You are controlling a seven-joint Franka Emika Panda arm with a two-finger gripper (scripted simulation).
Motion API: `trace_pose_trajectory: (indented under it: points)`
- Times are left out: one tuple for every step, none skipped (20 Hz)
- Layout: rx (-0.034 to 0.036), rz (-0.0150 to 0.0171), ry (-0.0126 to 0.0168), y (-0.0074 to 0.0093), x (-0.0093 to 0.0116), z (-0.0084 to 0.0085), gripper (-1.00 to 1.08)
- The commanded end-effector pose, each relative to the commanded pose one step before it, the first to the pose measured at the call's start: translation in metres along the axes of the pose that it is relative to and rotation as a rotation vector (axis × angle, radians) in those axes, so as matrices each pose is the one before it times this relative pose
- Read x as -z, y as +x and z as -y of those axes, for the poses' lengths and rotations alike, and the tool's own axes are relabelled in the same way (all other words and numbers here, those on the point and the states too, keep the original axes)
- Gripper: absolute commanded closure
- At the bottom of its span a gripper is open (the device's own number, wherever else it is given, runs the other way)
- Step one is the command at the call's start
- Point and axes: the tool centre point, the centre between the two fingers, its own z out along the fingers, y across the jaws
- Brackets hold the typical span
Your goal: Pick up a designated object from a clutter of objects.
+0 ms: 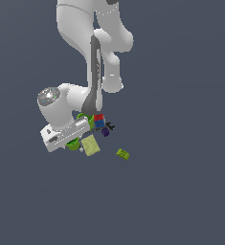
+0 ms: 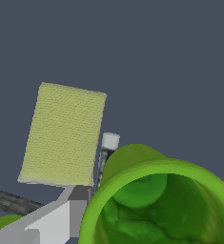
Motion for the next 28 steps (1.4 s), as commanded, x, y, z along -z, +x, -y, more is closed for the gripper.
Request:
trace_pose_trajectory:
  points:
    - [0.00088,-0.00056,-0.00197,0.00539,0.01303,0.01695,1.08]
    - [0.0,0.0,0.0,0.00216,0.00565,0.00781,1.08]
    - [0.00007,0.00043,-0.00022,0.00236,0.00594,0.00831,1.08]
    - [0.0,0.0,0.0,0.00237,0.00621,0.00857,1.08]
    - [0.00009,0.00061,-0.00032,0.00249,0.0062,0.00868,1.08]
    - [0.0,0.0,0.0,0.0024,0.00629,0.00865,1.08]
    - [0.00008,0.0006,-0.00033,0.00252,0.00626,0.00875,1.08]
    - [0.0,0.0,0.0,0.00242,0.00636,0.00871,1.08]
    - [0.00007,0.0006,-0.00034,0.00255,0.00633,0.00881,1.08]
    - [0.0,0.0,0.0,0.00246,0.00644,0.00879,1.08]
    - [0.00006,0.0006,-0.00034,0.00259,0.00641,0.0089,1.08]
    - [0.0,0.0,0.0,0.00251,0.00653,0.00888,1.08]
    - [0.00006,0.0006,-0.00034,0.00266,0.00651,0.00902,1.08]
    - [0.0,0.0,0.0,0.00257,0.00665,0.00901,1.08]
    - [0.0,0.0,0.0,0.00261,0.00672,0.00909,1.08]
    - [0.00009,0.0006,-0.00032,0.0028,0.0067,0.00928,1.08]
    - [0.0,0.0,0.0,0.00271,0.0069,0.0093,1.08]
    - [0.0,0.0,0.0,0.00277,0.00701,0.00943,1.08]
    - [0.0,0.0,0.0,0.00284,0.00714,0.00959,1.08]
    - [0.0,0.0,0.0,0.00292,0.00729,0.00977,1.08]
    - [0.0,0.0,0.0,0.00299,0.00741,0.00991,1.08]
    - [0.00034,0.00035,0.0,0.00319,0.00729,0.01003,1.08]
    - [0.0,0.0,0.0,0.00303,0.00742,0.00989,1.08]
    - [0.0,0.0,0.0,0.00305,0.00743,0.00988,1.08]
    - [0.0,0.0,0.0,0.00308,0.00744,0.00987,1.08]
    - [0.00064,-0.00038,0.00064,0.00316,0.00744,0.00995,1.08]
    - [0.0,0.0,0.0,0.00312,0.00747,0.00986,1.08]
    - [0.0,0.0,0.0,0.00315,0.00748,0.00986,1.08]
